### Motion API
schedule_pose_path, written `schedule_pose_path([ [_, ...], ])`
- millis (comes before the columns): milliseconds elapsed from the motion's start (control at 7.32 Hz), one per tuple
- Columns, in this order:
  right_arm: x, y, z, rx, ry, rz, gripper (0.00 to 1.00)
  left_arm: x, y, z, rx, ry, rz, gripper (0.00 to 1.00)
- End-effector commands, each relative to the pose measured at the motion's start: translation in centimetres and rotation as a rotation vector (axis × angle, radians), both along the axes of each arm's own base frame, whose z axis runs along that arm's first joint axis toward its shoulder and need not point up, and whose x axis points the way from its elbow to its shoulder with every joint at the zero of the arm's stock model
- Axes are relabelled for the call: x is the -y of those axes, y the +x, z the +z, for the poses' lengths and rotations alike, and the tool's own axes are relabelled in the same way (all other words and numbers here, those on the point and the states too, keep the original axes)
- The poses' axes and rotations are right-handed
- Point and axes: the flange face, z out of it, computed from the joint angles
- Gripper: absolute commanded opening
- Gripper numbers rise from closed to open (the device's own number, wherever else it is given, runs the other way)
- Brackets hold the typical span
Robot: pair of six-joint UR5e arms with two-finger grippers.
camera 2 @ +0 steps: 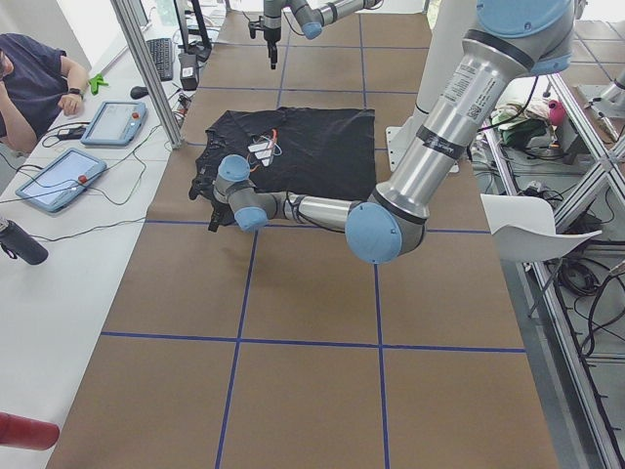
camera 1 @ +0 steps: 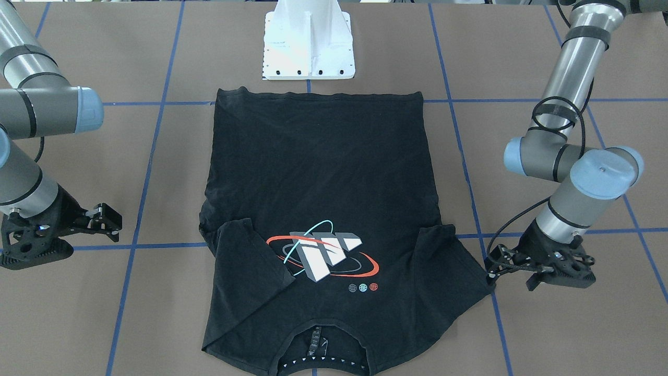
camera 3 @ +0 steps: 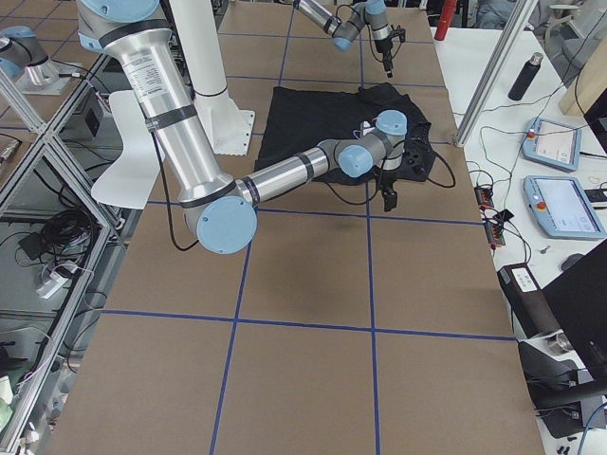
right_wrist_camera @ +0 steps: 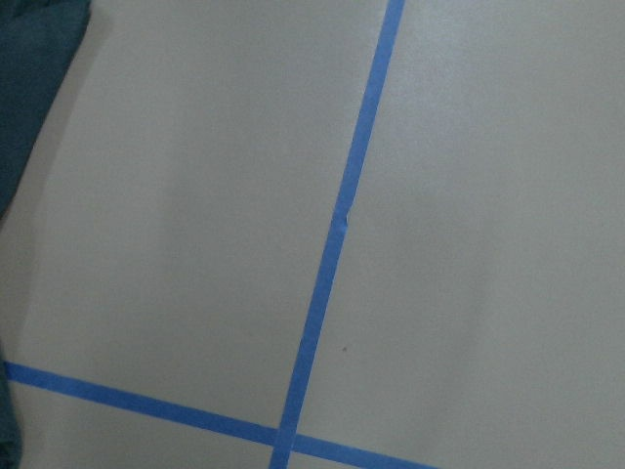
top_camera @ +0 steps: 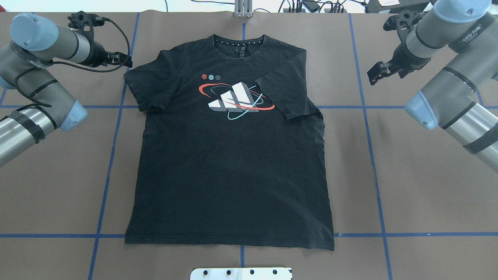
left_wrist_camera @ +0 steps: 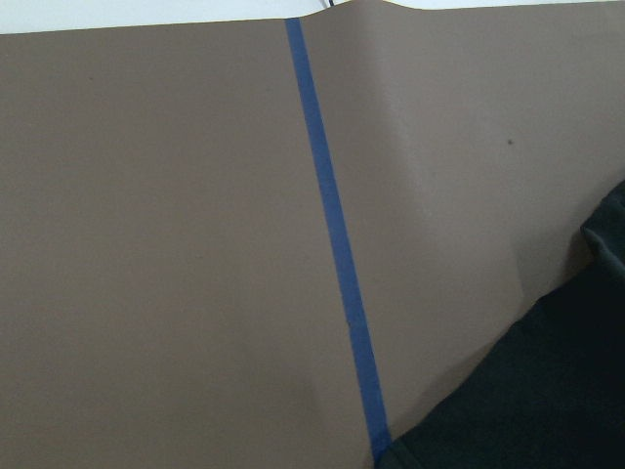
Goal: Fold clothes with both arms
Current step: 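Release the sleeve and raise the right gripper while the left arm approaches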
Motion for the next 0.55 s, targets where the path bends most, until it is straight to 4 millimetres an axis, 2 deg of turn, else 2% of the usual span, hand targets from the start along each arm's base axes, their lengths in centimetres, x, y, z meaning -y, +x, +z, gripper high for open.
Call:
schedule_pose_path([
  [0,-0.1,0.0,0.2,-0.002,-0.001,-0.001,1.00,0.2,1.9,0.2,0.025,0.004,-0.050,0.86],
  [137,0.0,-0.1,0.2,-0.003,-0.004,0.002,1.00,-0.1,2.5,0.4,0.027,0.002,-0.041,0.72],
  [410,0.1,-0.2,0.3,-0.004,-0.005,0.000,1.00,-0.4,3.0,0.9,0.032,-0.005,-0.033,0.64],
])
